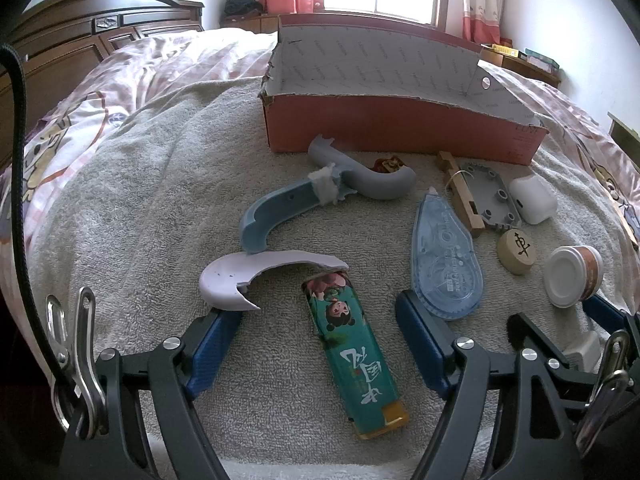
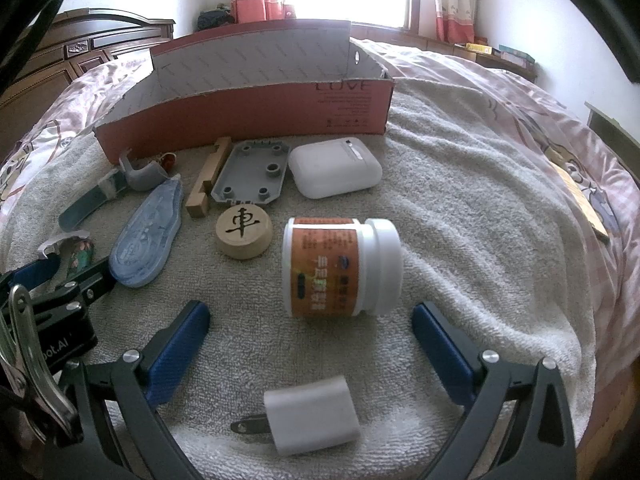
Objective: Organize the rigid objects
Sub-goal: 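Move the left gripper down over the green-and-yellow stick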
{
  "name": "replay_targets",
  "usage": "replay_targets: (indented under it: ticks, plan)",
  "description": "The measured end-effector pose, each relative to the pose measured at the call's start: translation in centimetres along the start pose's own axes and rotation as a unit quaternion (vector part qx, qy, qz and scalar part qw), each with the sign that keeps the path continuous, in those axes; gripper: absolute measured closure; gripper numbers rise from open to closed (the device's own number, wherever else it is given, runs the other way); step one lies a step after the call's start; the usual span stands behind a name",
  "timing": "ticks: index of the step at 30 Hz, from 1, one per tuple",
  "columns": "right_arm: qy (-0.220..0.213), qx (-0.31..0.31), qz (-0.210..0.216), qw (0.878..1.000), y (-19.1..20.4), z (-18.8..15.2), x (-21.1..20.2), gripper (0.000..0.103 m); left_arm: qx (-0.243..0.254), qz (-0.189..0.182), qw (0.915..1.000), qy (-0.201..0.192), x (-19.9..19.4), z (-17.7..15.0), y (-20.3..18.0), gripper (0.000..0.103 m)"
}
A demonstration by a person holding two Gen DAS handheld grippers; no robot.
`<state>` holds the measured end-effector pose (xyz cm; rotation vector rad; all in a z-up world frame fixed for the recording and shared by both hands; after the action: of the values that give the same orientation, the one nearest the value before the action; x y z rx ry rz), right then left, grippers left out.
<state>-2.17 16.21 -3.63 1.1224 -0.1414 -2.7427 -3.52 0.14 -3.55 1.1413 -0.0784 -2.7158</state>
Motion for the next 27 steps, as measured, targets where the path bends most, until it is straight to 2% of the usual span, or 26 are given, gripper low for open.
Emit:
replay_targets:
  ticks: [27]
  plan:
    - [-0.001,0.0,0.0,1.0,-0.01,0.02,0.06,0.0,0.003,-0.003,1.0,0.004,0.0,-0.04,-0.04,0.023]
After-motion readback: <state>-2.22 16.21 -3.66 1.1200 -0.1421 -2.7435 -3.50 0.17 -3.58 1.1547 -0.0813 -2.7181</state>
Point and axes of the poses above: each gripper's, at about its wrist camera, not at the fingertips, and x roughly the way its jaws point, y to its left, z to its top, the point moved 5 cm from there along x, roughly the way its jaws point, and after that the axes turned 13 degrees about z, right-handed, at the moved point
